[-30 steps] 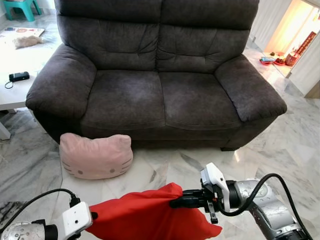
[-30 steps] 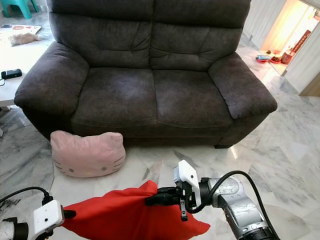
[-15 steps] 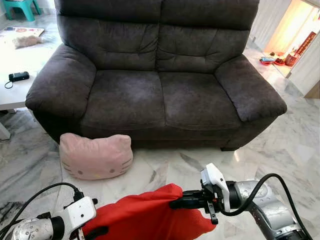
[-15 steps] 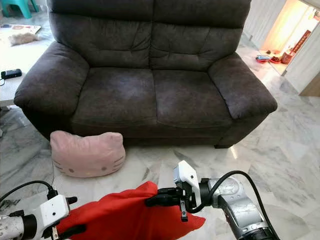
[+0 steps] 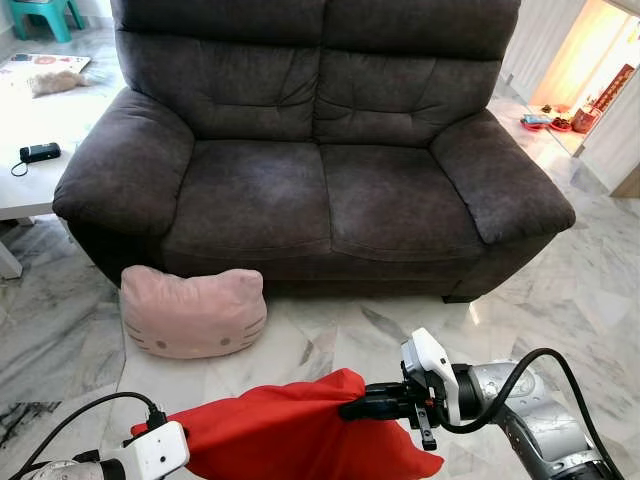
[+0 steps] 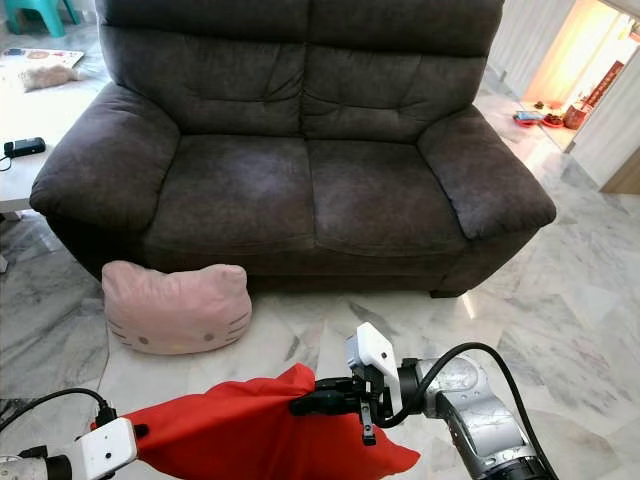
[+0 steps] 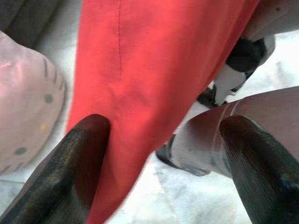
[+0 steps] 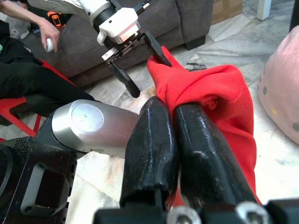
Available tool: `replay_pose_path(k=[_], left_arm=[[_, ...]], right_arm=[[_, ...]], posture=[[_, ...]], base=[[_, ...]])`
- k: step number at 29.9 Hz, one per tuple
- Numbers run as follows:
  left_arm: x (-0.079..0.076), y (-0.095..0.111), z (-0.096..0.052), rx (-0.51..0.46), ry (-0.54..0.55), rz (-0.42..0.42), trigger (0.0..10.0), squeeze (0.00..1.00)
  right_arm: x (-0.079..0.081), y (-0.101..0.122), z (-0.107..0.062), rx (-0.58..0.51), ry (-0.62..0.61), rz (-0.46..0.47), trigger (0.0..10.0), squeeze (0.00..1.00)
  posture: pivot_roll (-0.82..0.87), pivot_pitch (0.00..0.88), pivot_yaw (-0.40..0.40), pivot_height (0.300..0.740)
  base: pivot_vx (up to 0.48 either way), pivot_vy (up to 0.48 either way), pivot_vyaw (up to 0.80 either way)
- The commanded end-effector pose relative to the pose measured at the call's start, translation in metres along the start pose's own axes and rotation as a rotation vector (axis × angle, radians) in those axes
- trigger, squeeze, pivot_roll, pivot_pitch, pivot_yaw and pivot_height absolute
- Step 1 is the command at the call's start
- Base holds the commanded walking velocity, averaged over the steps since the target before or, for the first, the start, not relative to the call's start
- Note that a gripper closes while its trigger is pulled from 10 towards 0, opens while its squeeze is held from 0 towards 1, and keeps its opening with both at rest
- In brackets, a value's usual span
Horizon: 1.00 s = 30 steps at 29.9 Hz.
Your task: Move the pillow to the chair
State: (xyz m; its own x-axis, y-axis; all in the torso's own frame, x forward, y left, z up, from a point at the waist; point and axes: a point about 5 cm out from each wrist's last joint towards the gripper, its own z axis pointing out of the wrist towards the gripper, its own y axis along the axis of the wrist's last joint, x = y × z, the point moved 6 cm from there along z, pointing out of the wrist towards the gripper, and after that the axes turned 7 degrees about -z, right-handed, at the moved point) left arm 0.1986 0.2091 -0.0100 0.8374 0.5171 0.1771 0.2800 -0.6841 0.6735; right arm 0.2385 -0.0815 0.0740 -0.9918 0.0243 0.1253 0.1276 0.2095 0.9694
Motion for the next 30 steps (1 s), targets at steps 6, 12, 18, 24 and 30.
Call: replay_pose_path(k=[6, 12, 18, 24, 30], left_arm=[[0.008, -0.001, 0.004, -0.007, 0.047, 0.046, 10.0, 0.0], [0.002, -0.001, 0.013, -0.023, 0.028, 0.025, 10.0, 0.0], [-0.004, -0.004, 0.019, -0.008, 0.007, 0.039, 10.0, 0.0], [0.0, -0.01, 0.019, 0.015, 0.028, 0.061, 0.0, 0.0], [0.002, -0.012, 0.019, 0.015, 0.033, 0.064, 0.0, 0.0]], right_arm=[[0.003, 0.025, -0.001, -0.069, 0.04, -0.083, 10.0, 0.0], [0.004, 0.026, -0.001, -0.069, 0.048, -0.084, 10.0, 0.0], [0.003, 0.026, -0.001, -0.068, 0.043, -0.083, 10.0, 0.0], [0.004, 0.026, -0.001, -0.067, 0.044, -0.081, 10.0, 0.0], [0.004, 0.025, 0.001, -0.067, 0.049, -0.08, 10.0, 0.0]], posture=[[0.15, 0.068, -0.141, 0.74], [0.16, 0.069, -0.144, 0.74], [0.15, 0.072, -0.143, 0.74], [0.15, 0.075, -0.144, 0.74], [0.15, 0.076, -0.141, 0.74]], base=[[0.0, 0.0, 0.0], [0.0, 0.0, 0.0], [0.0, 0.0, 0.0], [0.0, 0.0, 0.0], [0.0, 0.0, 0.0]])
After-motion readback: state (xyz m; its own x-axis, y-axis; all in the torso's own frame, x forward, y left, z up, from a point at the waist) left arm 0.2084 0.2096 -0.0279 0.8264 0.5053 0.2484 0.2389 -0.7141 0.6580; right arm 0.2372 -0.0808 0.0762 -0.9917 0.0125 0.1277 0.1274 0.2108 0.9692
